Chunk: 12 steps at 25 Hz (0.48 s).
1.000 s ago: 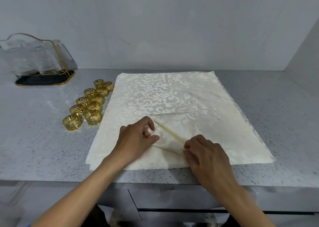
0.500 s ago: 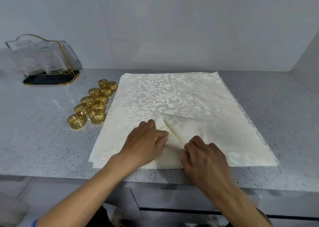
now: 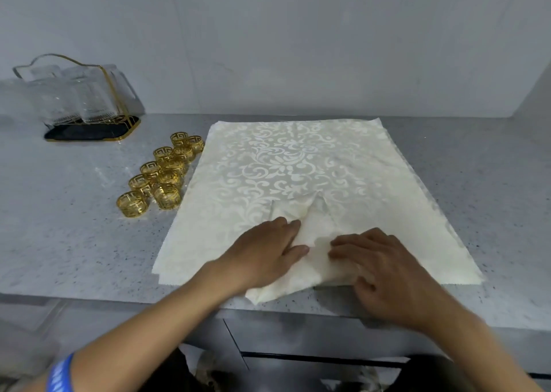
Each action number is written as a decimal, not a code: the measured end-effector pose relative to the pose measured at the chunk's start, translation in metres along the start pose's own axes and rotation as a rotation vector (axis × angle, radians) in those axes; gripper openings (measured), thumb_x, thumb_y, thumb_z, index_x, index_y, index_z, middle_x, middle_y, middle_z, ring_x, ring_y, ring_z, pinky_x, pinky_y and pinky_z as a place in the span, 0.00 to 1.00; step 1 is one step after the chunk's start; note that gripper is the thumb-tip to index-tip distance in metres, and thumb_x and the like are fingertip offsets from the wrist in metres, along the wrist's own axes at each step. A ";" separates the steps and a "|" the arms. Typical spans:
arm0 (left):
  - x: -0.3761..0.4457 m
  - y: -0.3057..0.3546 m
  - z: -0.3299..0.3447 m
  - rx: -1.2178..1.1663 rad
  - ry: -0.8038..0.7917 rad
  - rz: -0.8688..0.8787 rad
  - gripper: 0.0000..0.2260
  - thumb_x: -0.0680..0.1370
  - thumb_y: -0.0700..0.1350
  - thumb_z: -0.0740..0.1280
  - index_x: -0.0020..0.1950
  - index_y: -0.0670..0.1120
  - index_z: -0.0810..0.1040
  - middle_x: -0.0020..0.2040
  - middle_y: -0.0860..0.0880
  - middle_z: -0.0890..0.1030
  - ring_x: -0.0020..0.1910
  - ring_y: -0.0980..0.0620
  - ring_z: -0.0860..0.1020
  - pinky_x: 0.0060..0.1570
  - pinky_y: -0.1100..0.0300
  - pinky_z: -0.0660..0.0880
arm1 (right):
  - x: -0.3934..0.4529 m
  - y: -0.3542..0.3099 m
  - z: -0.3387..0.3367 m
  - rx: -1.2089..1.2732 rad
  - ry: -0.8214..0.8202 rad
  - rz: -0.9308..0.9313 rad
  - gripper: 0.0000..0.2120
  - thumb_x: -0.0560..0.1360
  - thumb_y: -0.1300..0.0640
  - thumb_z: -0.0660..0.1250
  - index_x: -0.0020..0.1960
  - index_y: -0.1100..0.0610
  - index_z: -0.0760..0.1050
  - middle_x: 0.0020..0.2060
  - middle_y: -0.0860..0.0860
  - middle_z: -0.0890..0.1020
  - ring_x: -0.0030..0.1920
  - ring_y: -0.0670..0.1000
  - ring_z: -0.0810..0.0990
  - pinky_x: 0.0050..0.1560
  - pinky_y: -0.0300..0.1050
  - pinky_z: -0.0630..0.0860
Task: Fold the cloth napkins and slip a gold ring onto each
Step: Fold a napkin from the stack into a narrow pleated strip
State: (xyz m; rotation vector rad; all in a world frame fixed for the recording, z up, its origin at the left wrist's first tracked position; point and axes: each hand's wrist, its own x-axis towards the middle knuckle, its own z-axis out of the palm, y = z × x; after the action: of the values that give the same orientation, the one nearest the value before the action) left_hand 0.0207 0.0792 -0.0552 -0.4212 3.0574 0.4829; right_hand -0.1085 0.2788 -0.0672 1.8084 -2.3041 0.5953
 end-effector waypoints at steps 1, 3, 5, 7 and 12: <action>-0.006 0.002 0.010 0.064 0.048 -0.014 0.19 0.83 0.57 0.55 0.69 0.48 0.69 0.54 0.50 0.74 0.51 0.49 0.74 0.49 0.52 0.72 | -0.004 0.011 -0.002 -0.050 -0.100 -0.018 0.26 0.62 0.56 0.60 0.58 0.47 0.80 0.60 0.41 0.80 0.52 0.49 0.77 0.48 0.46 0.76; -0.007 0.004 0.021 0.109 0.179 -0.030 0.22 0.83 0.55 0.54 0.76 0.47 0.63 0.61 0.49 0.73 0.55 0.47 0.73 0.53 0.52 0.72 | -0.002 0.014 0.001 -0.115 -0.170 -0.052 0.24 0.65 0.54 0.59 0.58 0.46 0.79 0.60 0.40 0.80 0.52 0.48 0.76 0.48 0.43 0.73; -0.003 0.004 0.028 0.102 0.300 -0.028 0.22 0.83 0.53 0.56 0.76 0.46 0.64 0.61 0.47 0.73 0.53 0.45 0.74 0.53 0.51 0.72 | 0.008 0.010 0.002 -0.129 -0.149 -0.094 0.19 0.68 0.54 0.58 0.54 0.46 0.81 0.54 0.40 0.81 0.49 0.49 0.75 0.47 0.43 0.73; -0.002 0.003 0.032 0.064 0.360 -0.022 0.20 0.83 0.51 0.58 0.73 0.45 0.68 0.57 0.46 0.74 0.51 0.45 0.73 0.51 0.51 0.72 | 0.021 0.010 -0.006 -0.023 -0.145 -0.108 0.16 0.69 0.53 0.58 0.50 0.48 0.82 0.49 0.40 0.83 0.49 0.49 0.76 0.47 0.46 0.74; -0.005 0.001 0.033 0.008 0.427 -0.011 0.19 0.79 0.49 0.56 0.65 0.43 0.75 0.49 0.46 0.75 0.45 0.45 0.73 0.44 0.49 0.74 | 0.047 0.018 -0.013 0.282 -0.145 -0.032 0.14 0.72 0.50 0.61 0.49 0.49 0.83 0.45 0.42 0.83 0.51 0.45 0.77 0.54 0.48 0.74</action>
State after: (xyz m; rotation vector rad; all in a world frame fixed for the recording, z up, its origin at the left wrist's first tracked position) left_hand 0.0239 0.0918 -0.0862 -0.6132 3.4586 0.4278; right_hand -0.1393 0.2457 -0.0421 2.0709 -2.3779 0.8480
